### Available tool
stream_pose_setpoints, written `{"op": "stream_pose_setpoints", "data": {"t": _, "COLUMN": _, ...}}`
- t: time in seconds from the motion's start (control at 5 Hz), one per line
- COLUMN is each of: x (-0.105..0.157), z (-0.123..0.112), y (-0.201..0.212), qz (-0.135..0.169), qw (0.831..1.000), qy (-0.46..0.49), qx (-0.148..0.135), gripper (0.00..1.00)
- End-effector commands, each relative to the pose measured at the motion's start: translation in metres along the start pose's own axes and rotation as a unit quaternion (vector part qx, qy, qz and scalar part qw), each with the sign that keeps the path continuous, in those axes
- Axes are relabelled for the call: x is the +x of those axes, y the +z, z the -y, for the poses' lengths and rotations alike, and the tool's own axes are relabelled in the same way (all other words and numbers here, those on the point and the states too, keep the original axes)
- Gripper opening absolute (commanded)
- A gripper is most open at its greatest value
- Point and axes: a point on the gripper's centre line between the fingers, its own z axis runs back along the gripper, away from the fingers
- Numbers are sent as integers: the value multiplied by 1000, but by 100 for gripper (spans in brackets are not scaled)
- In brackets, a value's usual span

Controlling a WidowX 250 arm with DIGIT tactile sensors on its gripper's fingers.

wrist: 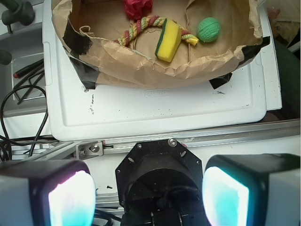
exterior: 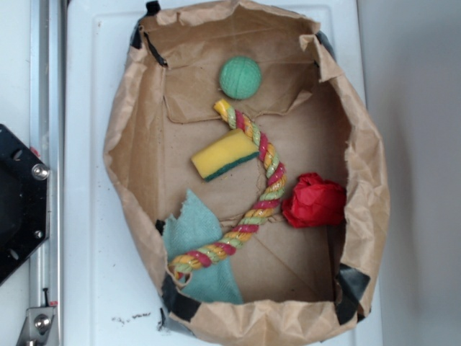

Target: Grab the green sponge.

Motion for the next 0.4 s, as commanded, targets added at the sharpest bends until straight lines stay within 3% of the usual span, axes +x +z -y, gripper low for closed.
{"op": "stream_pose_setpoints", "data": {"t": 0.0, "x": 0, "z": 0, "y": 0, "qz": 0, "qw": 1000, "qy": 0, "qx": 0, "gripper": 100}}
{"op": "stream_pose_setpoints", "data": {"t": 0.2, "x": 47, "z": -18, "y": 2, "qz": 32, "qw": 999, "qy": 21, "qx": 8, "gripper": 100}}
